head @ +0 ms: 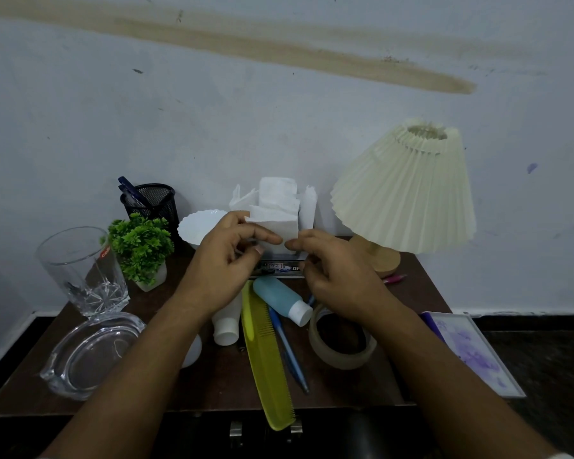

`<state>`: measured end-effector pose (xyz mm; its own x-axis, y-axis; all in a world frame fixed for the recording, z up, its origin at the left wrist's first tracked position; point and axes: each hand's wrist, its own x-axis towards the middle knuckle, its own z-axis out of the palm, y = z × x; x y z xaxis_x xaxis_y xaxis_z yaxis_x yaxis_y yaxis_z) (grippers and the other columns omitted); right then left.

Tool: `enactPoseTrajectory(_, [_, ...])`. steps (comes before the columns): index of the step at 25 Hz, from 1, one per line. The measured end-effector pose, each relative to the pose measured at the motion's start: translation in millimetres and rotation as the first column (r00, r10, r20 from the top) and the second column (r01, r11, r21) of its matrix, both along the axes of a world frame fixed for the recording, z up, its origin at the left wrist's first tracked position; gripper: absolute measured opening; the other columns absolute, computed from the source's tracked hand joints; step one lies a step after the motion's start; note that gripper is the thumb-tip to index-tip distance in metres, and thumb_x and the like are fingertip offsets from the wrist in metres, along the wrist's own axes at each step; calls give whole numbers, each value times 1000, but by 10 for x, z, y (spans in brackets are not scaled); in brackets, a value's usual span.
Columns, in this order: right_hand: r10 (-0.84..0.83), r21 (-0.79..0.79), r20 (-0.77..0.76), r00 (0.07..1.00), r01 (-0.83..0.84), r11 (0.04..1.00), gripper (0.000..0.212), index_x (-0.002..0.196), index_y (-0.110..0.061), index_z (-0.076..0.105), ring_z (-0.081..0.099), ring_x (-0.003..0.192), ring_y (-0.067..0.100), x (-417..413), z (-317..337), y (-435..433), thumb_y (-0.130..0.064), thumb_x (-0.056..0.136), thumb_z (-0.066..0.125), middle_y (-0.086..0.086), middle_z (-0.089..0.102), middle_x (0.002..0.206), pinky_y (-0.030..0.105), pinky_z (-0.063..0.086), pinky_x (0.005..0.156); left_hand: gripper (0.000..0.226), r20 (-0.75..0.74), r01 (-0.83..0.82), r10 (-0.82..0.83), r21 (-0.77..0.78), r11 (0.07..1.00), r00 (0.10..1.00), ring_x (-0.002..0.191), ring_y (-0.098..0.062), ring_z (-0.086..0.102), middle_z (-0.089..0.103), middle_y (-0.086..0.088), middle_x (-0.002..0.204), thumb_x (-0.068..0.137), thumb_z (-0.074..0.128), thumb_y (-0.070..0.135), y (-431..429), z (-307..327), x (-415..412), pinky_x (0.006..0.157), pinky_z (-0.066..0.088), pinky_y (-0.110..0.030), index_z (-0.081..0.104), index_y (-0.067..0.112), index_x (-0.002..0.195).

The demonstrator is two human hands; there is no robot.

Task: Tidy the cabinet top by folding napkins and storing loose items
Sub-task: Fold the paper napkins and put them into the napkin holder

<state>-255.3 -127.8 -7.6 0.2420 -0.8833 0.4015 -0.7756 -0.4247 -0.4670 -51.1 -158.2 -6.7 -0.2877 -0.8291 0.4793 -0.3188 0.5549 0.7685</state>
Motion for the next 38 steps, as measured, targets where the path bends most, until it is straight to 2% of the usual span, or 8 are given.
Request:
enactPoseTrajectory(7, [-34, 41, 109, 994, 29, 999, 47, 137, -10, 58, 57, 120, 16, 38, -29, -23, -2, 91, 59, 1, 58, 138, 32, 49, 103, 36, 187, -71, 73, -20, 997, 980, 110, -4, 57, 59, 8, 124, 96, 59, 7, -75, -129, 21, 92, 43, -13, 66, 18, 130])
enactPoseTrajectory(12, [-94, 14, 83, 992, 94, 996, 51, 143, -13, 52, 56, 122, 15, 89, -29, -20, -10, 94, 61, -1, 52, 144, 34, 51, 102, 39, 293, -74, 88, -59, 996, 952, 111, -6, 55, 57, 11, 130, 98, 60, 17, -32, -91, -27, 93, 44, -20, 61, 17, 136])
enactPoseTrajectory(17, [-89, 19, 30, 996, 88, 996, 47, 141, -13, 55, 56, 122, 16, 108, -27, -5, -13, 94, 62, -1, 55, 140, 31, 50, 102, 43, 287, -84, 88, -25, 996, 954, 103, -4, 54, 55, 11, 131, 97, 61, 18, -24, -64, -32, 82, 39, -8, 57, 17, 140])
enactPoseTrajectory(24, [-100, 21, 28, 995, 99, 995, 47, 140, -13, 56, 57, 121, 14, 117, -26, -18, -13, 94, 63, -2, 56, 140, 33, 51, 103, 44, 309, -102, 106, -30, 994, 945, 98, -4, 54, 53, 11, 133, 97, 61, 19, -20, -69, -43, 78, 38, -10, 57, 16, 141])
enactPoseTrajectory(27, [-109, 20, 21, 994, 109, 994, 48, 142, -13, 55, 55, 125, 15, 117, -25, -20, -12, 94, 62, -1, 54, 143, 33, 50, 104, 43, 329, -97, 100, -24, 995, 939, 102, -5, 54, 54, 9, 131, 98, 60, 19, -12, -72, -42, 82, 42, -17, 56, 14, 141])
enactPoseTrajectory(32, [-114, 58, 20, 993, 113, 992, 51, 143, -16, 53, 56, 125, 16, 72, 23, 31, -12, 93, 62, -2, 49, 149, 36, 50, 104, 46, 326, -164, 165, -31, 986, 931, 119, -9, 52, 46, 8, 146, 98, 60, 22, 44, 15, -37, 98, 46, -28, 54, 18, 143])
enactPoseTrajectory(36, [-182, 55, 8, 983, 181, 982, 43, 137, -21, 57, 59, 108, 13, -2, 75, 146, -18, 95, 62, -3, 55, 132, 30, 51, 90, 22, 196, -331, 345, -99, 938, 918, 81, -8, 58, 60, 8, 116, 94, 63, 28, 150, 68, 57, 76, 49, -32, 69, 26, 115])
enactPoseTrajectory(38, [-223, 59, -3, 975, 223, 973, 41, 136, -22, 57, 60, 102, 14, -20, 64, 202, -20, 95, 60, -1, 57, 125, 30, 50, 85, 15, 205, -422, 425, -62, 905, 882, 74, -8, 59, 63, 8, 104, 92, 63, 33, 188, 30, 108, 70, 50, -33, 69, 28, 105])
